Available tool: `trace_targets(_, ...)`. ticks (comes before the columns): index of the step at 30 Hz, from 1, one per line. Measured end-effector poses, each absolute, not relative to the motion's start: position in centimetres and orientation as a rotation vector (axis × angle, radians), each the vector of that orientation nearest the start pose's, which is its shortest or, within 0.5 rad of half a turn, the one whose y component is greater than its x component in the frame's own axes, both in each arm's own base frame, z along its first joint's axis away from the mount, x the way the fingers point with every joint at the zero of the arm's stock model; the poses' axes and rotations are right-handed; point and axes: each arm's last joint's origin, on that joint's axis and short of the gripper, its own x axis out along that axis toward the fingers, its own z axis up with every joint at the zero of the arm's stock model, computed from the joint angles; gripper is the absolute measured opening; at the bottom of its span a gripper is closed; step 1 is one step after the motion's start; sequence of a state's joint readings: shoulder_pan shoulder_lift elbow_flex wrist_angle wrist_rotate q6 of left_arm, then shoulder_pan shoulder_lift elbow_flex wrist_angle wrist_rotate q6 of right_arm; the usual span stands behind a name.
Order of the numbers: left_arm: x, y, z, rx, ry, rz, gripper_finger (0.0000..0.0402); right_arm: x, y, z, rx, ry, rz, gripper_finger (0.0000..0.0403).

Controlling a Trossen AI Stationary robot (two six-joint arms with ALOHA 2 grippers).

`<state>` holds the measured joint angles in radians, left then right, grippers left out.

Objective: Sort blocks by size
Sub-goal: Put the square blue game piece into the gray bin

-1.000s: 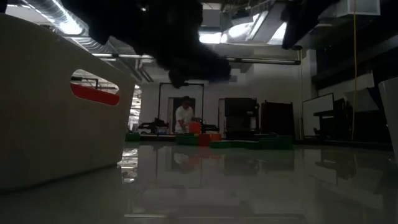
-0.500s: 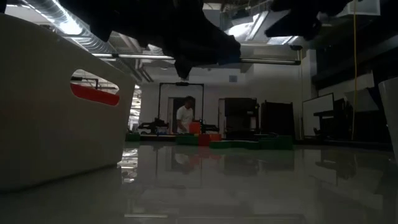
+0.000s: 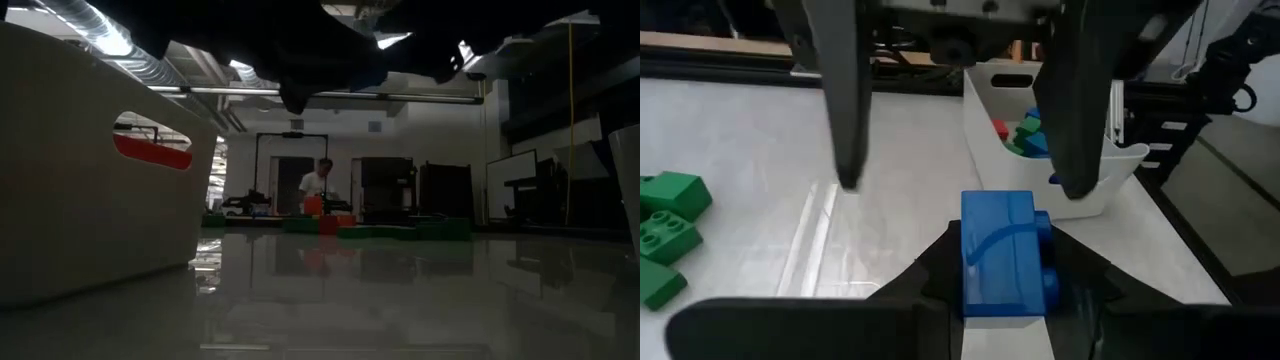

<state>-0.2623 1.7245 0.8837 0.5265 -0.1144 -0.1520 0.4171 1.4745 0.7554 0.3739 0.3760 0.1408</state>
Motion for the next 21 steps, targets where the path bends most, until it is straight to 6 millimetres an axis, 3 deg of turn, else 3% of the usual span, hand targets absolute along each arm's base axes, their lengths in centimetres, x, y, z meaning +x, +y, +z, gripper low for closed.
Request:
trace_targets(10, 34.88, -9.26, 19.32, -0.061, 0.301, -0.135, 0.0082, 29.34, 11.85, 20.83, 0.002, 0.301, 0.025, 0.0298)
trace_targets(21, 34.88, -9.23, 19.30, -0.063, 0.304, -0.130, 0.0082, 29.32, 11.81, 20.74, -0.004, 0.309, 0.016, 0.0210)
